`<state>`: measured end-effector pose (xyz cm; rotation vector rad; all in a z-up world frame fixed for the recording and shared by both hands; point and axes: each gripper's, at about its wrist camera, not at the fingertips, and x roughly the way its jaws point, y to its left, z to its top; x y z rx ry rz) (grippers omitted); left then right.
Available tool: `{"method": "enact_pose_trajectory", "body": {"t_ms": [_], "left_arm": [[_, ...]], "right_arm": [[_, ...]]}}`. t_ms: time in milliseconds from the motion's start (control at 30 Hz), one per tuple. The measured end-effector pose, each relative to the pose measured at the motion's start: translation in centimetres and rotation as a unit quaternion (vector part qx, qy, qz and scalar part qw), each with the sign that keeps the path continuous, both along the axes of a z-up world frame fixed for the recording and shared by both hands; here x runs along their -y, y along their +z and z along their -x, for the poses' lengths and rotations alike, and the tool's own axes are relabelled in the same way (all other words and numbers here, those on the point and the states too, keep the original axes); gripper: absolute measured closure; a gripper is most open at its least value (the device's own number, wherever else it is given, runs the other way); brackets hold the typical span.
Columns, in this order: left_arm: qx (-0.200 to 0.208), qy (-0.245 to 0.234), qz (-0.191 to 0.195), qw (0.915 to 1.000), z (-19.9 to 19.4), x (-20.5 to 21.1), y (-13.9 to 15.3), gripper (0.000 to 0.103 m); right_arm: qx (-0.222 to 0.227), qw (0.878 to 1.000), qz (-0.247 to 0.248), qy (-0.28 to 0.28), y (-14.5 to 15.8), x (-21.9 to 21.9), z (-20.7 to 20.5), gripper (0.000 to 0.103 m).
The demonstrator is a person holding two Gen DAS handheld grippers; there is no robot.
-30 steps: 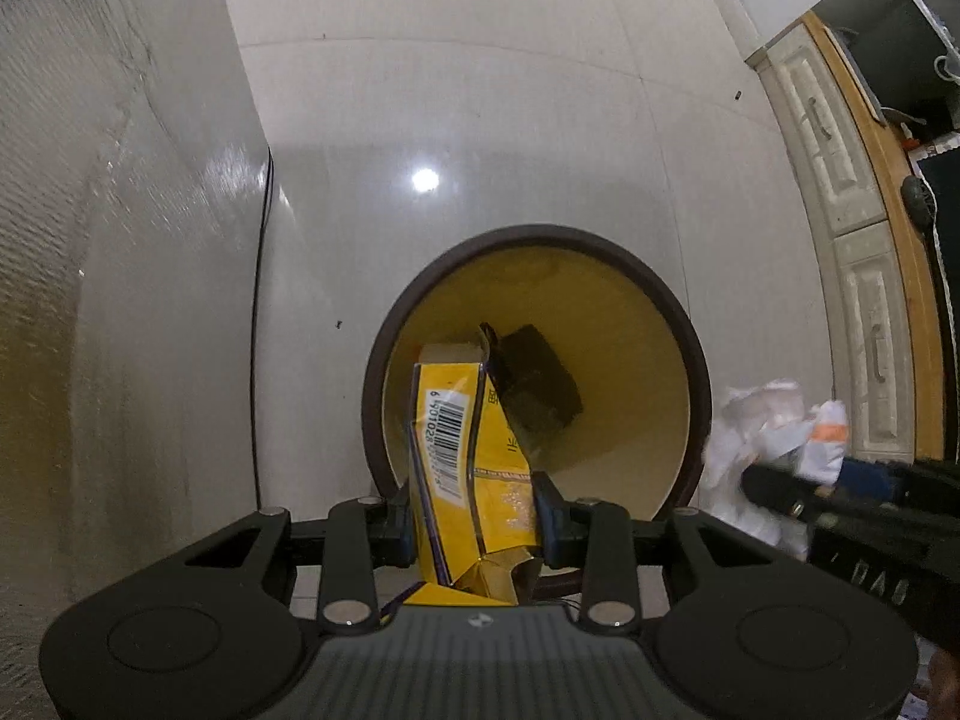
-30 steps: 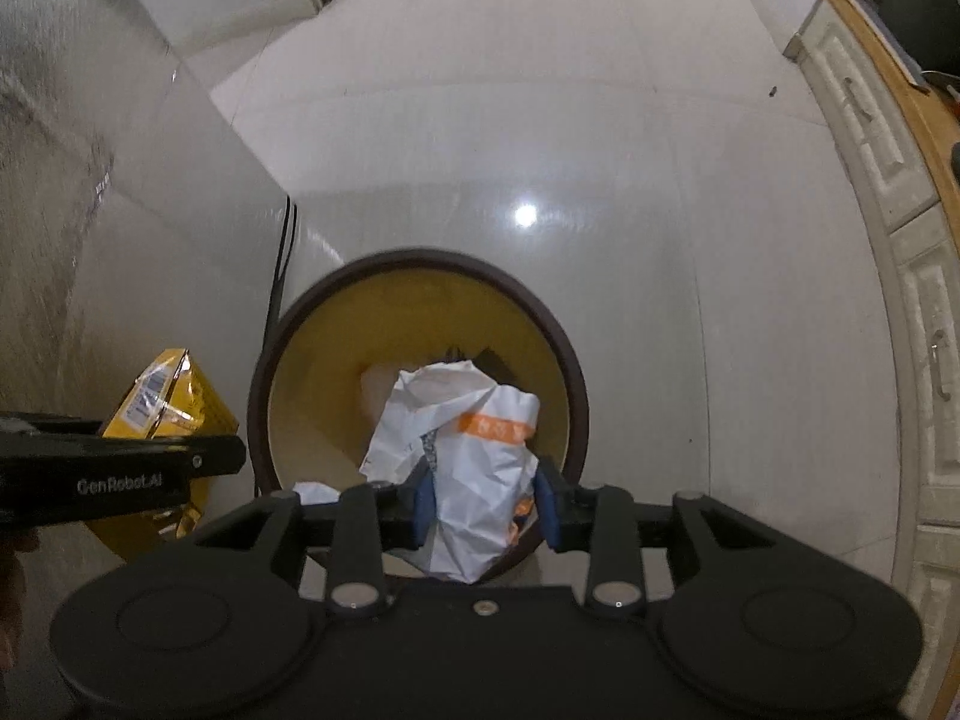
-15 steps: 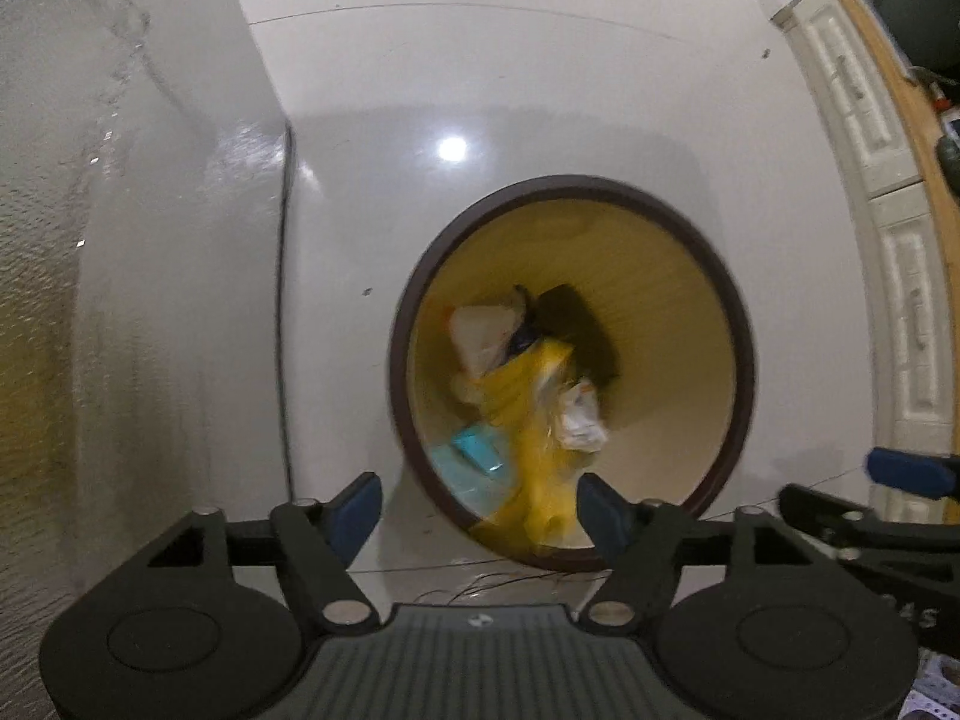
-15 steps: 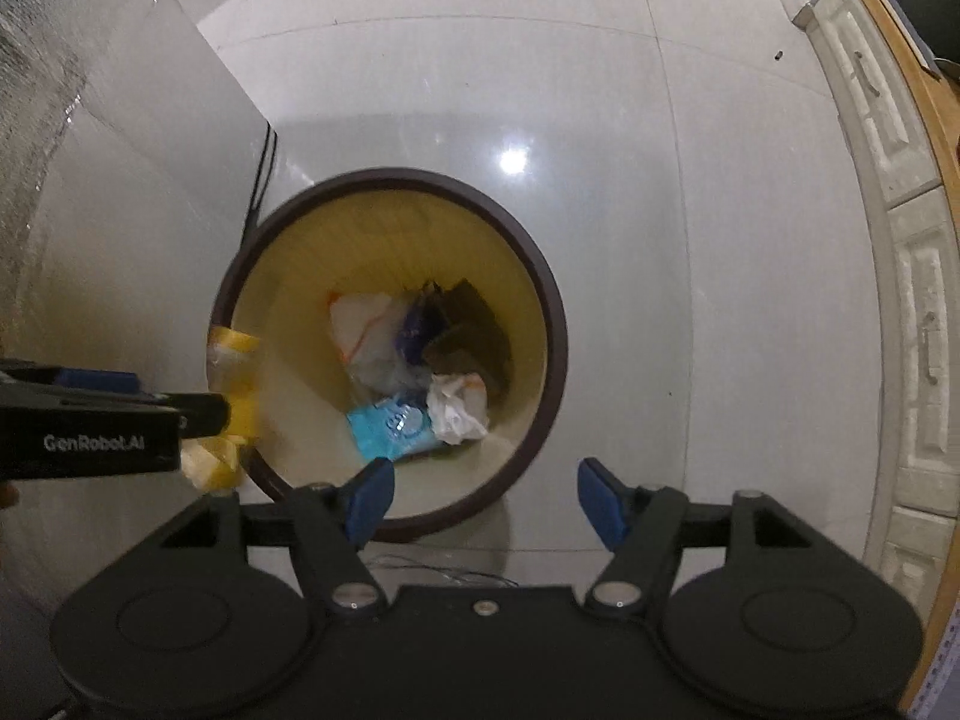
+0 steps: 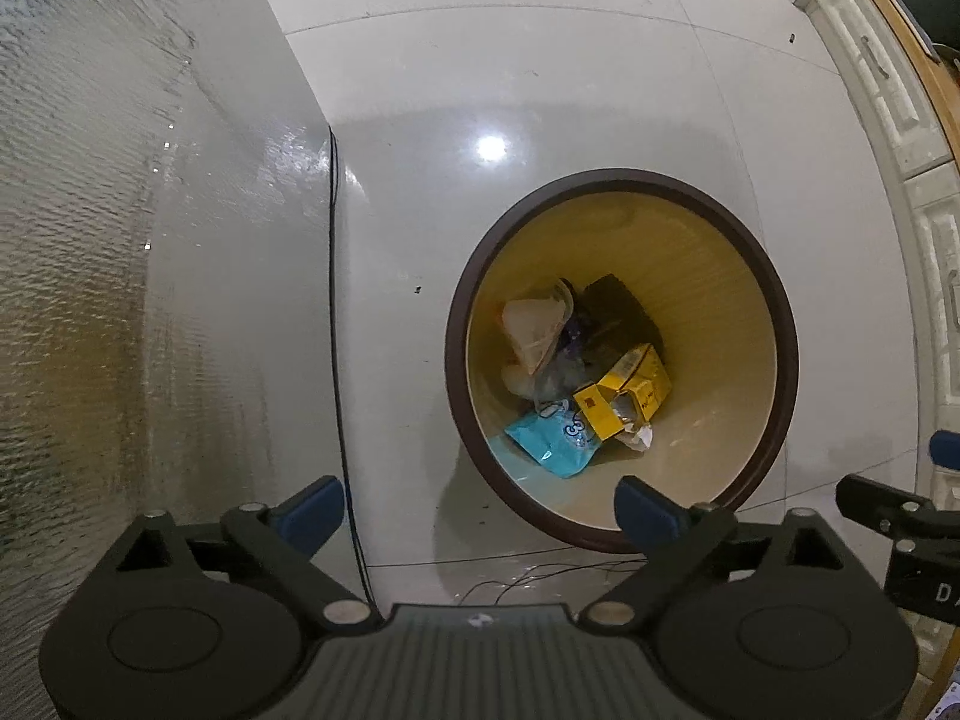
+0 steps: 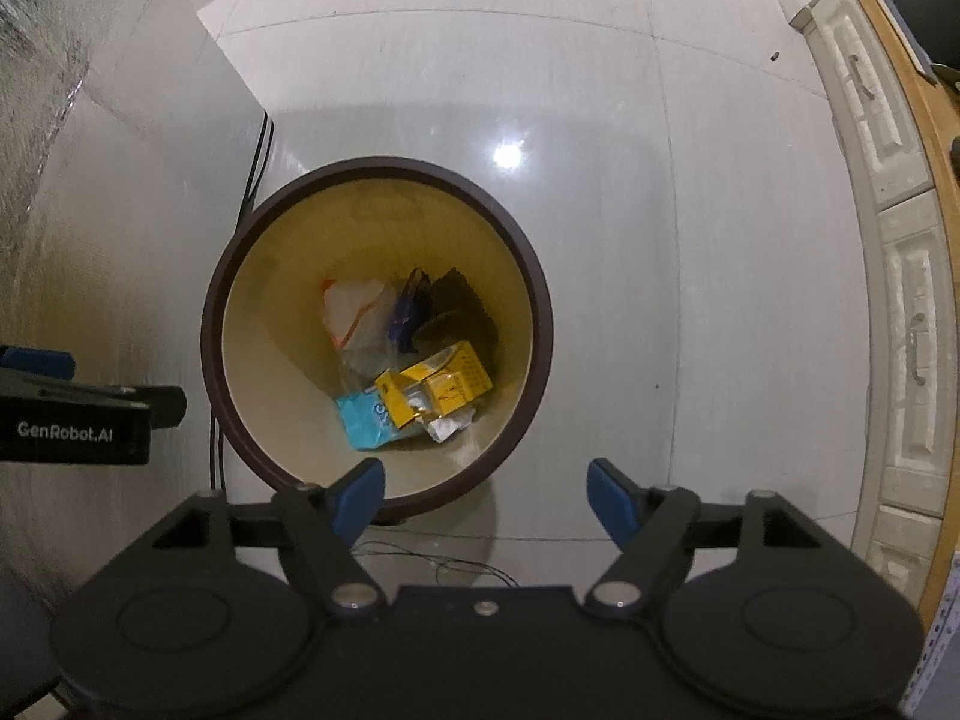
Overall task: Collect trash
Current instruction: 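Move both open tools back from the bin to the table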
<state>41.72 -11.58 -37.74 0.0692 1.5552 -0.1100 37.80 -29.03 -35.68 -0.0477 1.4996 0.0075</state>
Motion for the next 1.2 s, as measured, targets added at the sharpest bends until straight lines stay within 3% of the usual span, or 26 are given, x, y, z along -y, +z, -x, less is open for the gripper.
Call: {"method": "enact_pose_trajectory", "body": {"t_ms": [200, 333, 900, 1200], "left_arm": [[0.013, 0.0, -0.003, 0.9999, 0.5, -0.4, 1.9, 0.0], [0.021, 0.005, -0.001, 0.9998, 1.0, -0.8, 3.5, 0.0], [0.097, 0.009, -0.003, 0.9952, 4.0, -2.3, 12.0, 0.0], [0.159, 0.001, 0.003, 0.9873, 5.4, -2.0, 17.3, 0.0]], "right_arm": [[0.025, 0.999, -0.004, -0.019, 1.6, 0.8, 0.4, 0.005], [0.047, 0.998, -0.003, -0.034, 2.9, 1.2, 0.8, 0.0], [0.102, 0.993, -0.021, -0.055, 9.5, 2.0, 4.0, 0.0], [0.154, 0.986, -0.027, -0.065, 14.0, 2.7, 5.8, 0.0]]}}
